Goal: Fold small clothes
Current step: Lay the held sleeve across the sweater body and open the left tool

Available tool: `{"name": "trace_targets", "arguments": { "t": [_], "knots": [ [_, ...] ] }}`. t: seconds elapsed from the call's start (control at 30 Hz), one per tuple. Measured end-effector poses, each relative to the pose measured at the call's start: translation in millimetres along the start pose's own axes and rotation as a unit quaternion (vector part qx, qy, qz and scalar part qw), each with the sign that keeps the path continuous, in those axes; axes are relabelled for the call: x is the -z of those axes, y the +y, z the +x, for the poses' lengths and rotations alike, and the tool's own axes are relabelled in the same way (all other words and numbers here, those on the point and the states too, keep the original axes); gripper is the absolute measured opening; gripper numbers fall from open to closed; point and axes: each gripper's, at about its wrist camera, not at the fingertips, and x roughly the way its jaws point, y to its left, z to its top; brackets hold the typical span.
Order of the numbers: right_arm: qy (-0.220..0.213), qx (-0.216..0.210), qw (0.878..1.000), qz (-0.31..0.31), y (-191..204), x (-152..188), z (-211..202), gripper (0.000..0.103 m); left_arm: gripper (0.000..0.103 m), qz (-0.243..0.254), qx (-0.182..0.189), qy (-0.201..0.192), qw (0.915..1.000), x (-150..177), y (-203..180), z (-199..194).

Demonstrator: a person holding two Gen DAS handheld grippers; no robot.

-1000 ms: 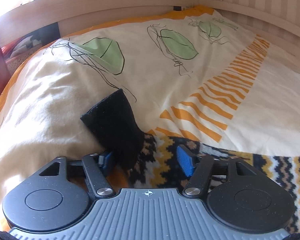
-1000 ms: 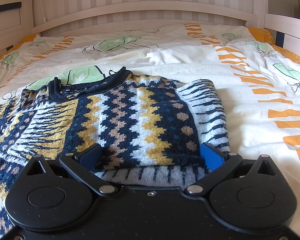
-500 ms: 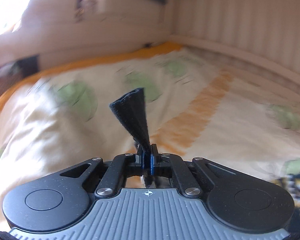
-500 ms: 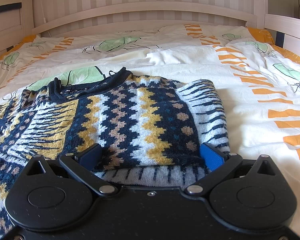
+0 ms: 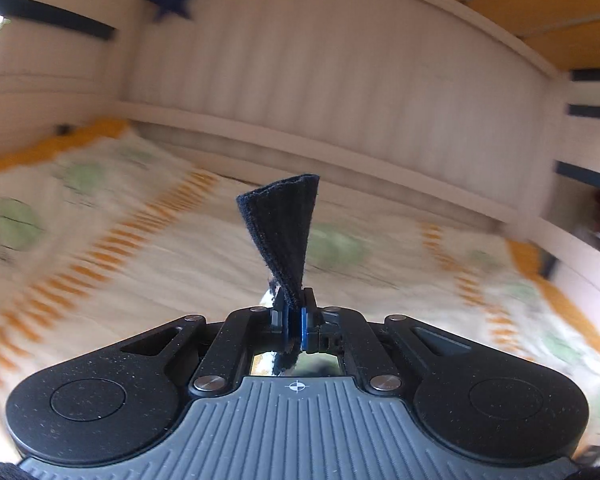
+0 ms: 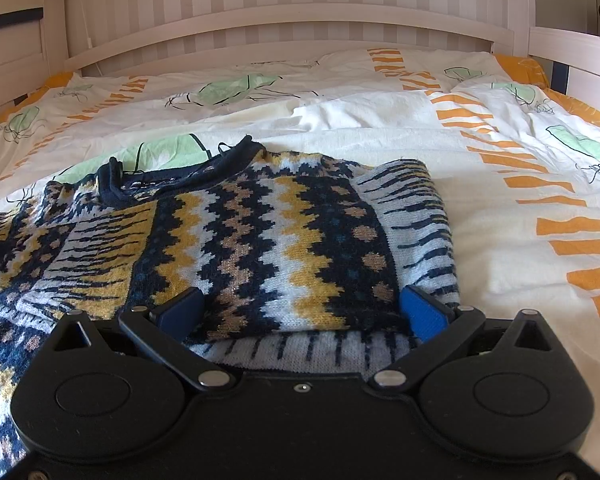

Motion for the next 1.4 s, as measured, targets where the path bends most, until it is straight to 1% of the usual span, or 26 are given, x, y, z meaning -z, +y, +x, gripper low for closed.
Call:
{"name": "trace_targets", "arguments": {
  "t": [0.07, 0.17, 0.33, 0.43, 0.5, 0.53, 0.6, 0.77, 0.9, 1.0, 1.1, 1.17, 1.2, 1.27, 1.4],
  "knots": [
    [-0.001, 0.000, 1.000, 0.001, 0, 0, 0, 0.103, 0.005, -0.002, 0.026, 0.021, 0.9994, 16, -27, 17],
    [-0.001, 0.000, 1.000, 0.001, 0, 0, 0, 0.103, 0.005, -0.010, 0.050, 0.059, 0.9970, 46, -58, 42],
    [-0.002, -0.001, 1.000, 0.003, 0, 1, 0, 0.103, 0.005, 0.008, 0.057, 0.123, 0.9907, 93, -86, 79],
    [-0.003, -0.002, 1.000, 0.005, 0, 1, 0, 0.103, 0.006, 0.005, 0.054, 0.158, 0.9859, 115, -96, 81],
    [-0.004, -0.003, 1.000, 0.006, 0, 1, 1, 0.103, 0.007, 0.004, 0.059, 0.178, 0.9823, 120, -99, 82],
    [-0.004, -0.003, 1.000, 0.006, 0, 1, 1, 0.103, 0.009, 0.007, 0.062, 0.181, 0.9814, 121, -102, 81],
    [-0.004, -0.004, 1.000, 0.007, -1, 1, 1, 0.103, 0.023, 0.012, 0.074, 0.178, 0.9811, 118, -106, 74],
    [0.002, -0.006, 1.000, 0.009, -2, -1, 0, 0.103, 0.024, -0.003, 0.091, 0.160, 0.9829, 100, -109, 37],
    [0.020, -0.032, 0.999, 0.023, -10, -12, -6, 0.102, 0.027, -0.004, 0.084, 0.151, 0.9850, 82, -104, 1],
    [0.031, -0.045, 0.997, 0.051, -17, -22, -29, 0.102, 0.032, -0.005, 0.072, 0.142, 0.9872, 68, -102, -23],
    [0.031, -0.075, 0.993, 0.084, -24, -24, -60, 0.102, 0.034, -0.005, 0.062, 0.136, 0.9888, 59, -94, -46],
    [0.037, -0.090, 0.991, 0.090, -25, -24, -77, 0.102, 0.037, 0.005, 0.053, 0.132, 0.9898, 58, -90, -62],
    [0.039, -0.095, 0.991, 0.091, -25, -23, -84, 0.102, 0.041, 0.010, 0.049, 0.129, 0.9904, 58, -88, -68],
    [0.038, -0.107, 0.989, 0.090, -23, -21, -98, 0.102, 0.043, 0.021, 0.036, 0.123, 0.9916, 64, -85, -75],
    [0.036, -0.125, 0.988, 0.080, -15, -20, -115, 0.102, 0.043, 0.052, 0.002, 0.119, 0.9915, 86, -79, -78]
  ]
}}
